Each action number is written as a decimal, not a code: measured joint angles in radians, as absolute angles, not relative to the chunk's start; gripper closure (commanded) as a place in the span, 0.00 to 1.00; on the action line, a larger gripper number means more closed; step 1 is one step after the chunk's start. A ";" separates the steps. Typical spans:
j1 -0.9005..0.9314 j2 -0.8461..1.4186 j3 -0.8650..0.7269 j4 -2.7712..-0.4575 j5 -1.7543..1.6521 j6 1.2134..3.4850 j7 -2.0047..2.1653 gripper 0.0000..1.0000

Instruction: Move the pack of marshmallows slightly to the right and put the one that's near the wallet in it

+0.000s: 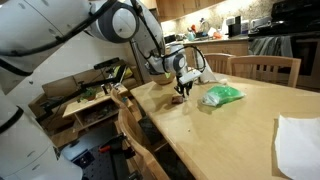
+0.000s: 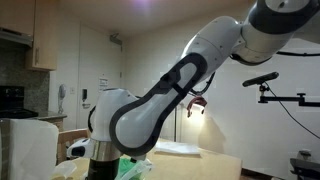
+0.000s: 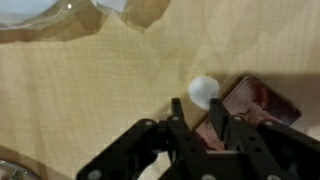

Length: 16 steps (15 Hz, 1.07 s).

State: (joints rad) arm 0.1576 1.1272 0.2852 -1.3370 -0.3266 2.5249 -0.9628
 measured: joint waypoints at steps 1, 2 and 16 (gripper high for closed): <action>0.161 1.127 0.281 -1.335 -0.327 2.525 -0.962 1.00; 0.166 1.127 0.275 -1.333 -0.327 2.525 -0.962 1.00; 0.222 1.086 0.210 -1.357 -0.331 2.529 -0.902 1.00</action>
